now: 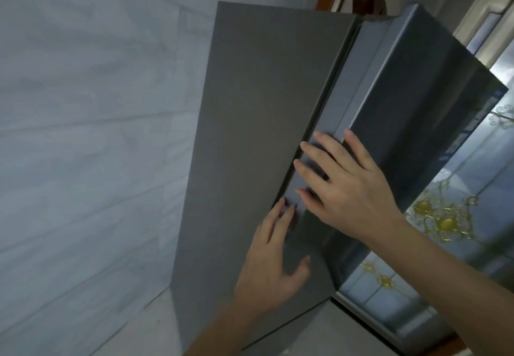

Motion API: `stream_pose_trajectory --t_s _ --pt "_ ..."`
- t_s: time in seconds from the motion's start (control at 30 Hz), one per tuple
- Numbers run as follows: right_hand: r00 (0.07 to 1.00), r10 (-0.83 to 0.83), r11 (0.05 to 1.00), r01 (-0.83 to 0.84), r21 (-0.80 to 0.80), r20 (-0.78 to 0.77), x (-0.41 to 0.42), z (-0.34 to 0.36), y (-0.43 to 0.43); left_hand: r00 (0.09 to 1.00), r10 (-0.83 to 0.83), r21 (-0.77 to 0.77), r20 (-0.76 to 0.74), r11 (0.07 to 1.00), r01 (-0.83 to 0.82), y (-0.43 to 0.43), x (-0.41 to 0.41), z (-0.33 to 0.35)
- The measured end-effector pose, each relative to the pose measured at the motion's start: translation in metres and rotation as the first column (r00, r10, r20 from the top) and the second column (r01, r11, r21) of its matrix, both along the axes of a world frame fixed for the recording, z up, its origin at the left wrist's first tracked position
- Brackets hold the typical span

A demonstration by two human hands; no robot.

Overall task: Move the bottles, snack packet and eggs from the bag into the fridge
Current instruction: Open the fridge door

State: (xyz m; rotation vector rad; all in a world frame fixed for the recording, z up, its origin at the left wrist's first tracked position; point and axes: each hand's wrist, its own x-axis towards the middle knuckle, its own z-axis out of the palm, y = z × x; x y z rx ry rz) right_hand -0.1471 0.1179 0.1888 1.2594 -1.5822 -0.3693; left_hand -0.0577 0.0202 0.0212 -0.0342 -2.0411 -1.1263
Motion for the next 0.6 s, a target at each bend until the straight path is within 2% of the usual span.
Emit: stream_pose_trajectory --t_s 0.1,0.27,0.4,0.6 --pt "1.0 -0.019 0.999 0.019 -0.027 0.001 -0.001 -0.005 -0.005 1.0 -0.014 0.064 0.011 0.998 0.013 -0.001 -0.009 0.008" --pt "0.999 0.024 0.999 -0.025 -0.035 -0.022 -0.004 -0.004 -0.008 0.998 0.067 0.233 -0.013 0.971 -0.062 0.003 -0.023 0.01" --pt "0.998 0.035 0.999 -0.035 -0.016 -0.043 -0.004 -0.004 -0.008 0.994 0.106 0.277 -0.023 0.956 -0.096 0.005 -0.023 0.018" --pt "0.999 0.0 1.0 0.002 0.025 -0.044 -0.001 0.0 -0.003 0.995 0.095 0.254 -0.001 0.963 -0.092 0.003 -0.018 0.022"
